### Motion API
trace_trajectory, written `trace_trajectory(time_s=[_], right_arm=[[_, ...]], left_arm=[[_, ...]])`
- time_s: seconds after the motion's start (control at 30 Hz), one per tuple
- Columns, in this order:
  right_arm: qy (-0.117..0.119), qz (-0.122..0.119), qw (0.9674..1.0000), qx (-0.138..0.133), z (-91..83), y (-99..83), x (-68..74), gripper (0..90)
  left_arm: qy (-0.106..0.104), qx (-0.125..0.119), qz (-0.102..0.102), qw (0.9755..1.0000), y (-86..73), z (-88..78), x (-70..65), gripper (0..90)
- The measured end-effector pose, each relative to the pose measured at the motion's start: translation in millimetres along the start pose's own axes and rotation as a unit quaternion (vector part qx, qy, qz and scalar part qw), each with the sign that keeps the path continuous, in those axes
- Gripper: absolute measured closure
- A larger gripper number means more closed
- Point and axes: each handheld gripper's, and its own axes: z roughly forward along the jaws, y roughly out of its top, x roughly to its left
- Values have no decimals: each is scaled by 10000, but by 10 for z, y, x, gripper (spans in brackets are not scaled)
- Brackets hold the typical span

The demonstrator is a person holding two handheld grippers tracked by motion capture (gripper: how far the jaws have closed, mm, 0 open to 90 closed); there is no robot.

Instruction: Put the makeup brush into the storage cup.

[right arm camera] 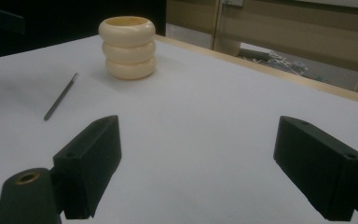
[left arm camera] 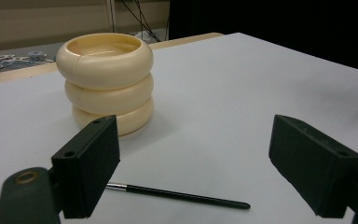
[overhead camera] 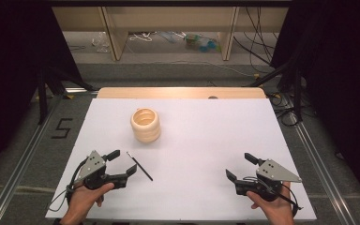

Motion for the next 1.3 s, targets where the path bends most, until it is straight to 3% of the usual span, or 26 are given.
trace_trajectory(time_s=[0.1,0.27,0.47,0.73,0.83,0.9,0.93,0.97,1.03,1.07,1.1,1.13,1.17,1.2,1.23,1.27,1.3], right_arm=[[24,5,10000,29,0,-2,3,160],[21,-7,10000,19,5,-5,1,161],[43,18,10000,-31,26,-16,7,163],[51,-17,10000,45,21,-21,0,167],[52,-11,10000,39,20,-21,1,167],[59,-4,10000,55,23,-24,2,167],[58,-19,10000,65,27,-28,1,167],[72,12,9999,72,33,-31,7,168],[107,-19,9999,46,47,-34,4,167],[75,-51,9999,68,45,-31,8,167],[114,-66,9999,95,40,-27,12,167],[138,-102,9998,34,45,-27,11,167],[200,-89,9997,93,40,-24,16,167],[201,-102,9997,81,42,-24,15,167],[184,-64,9997,126,37,-25,20,168],[151,-82,9998,50,48,-31,17,168],[156,-53,9998,75,49,-33,24,167]], left_arm=[[8,35,-75,10000,-8,10,6,160],[-47,102,12,9999,-4,17,9,159],[-111,207,-169,9996,23,58,-11,159],[-347,463,331,9978,118,175,-102,166],[-436,721,577,9948,146,212,-100,172],[-531,1043,869,9893,154,239,-83,186],[-531,1043,869,9893,154,239,-83,189],[-565,1270,1054,9847,139,261,-71,194],[-621,1478,1181,9800,149,259,-26,191],[-609,1401,1024,9829,144,275,-24,190],[-602,1506,1101,9806,161,276,13,190],[-634,1558,972,9809,167,295,30,187],[-685,1704,1031,9776,185,303,71,181],[-636,1754,1136,9758,199,312,107,182],[-604,1707,1081,9775,202,333,133,186],[-570,1767,1116,9763,219,337,165,187],[-553,1757,1082,9769,223,348,187,187]])
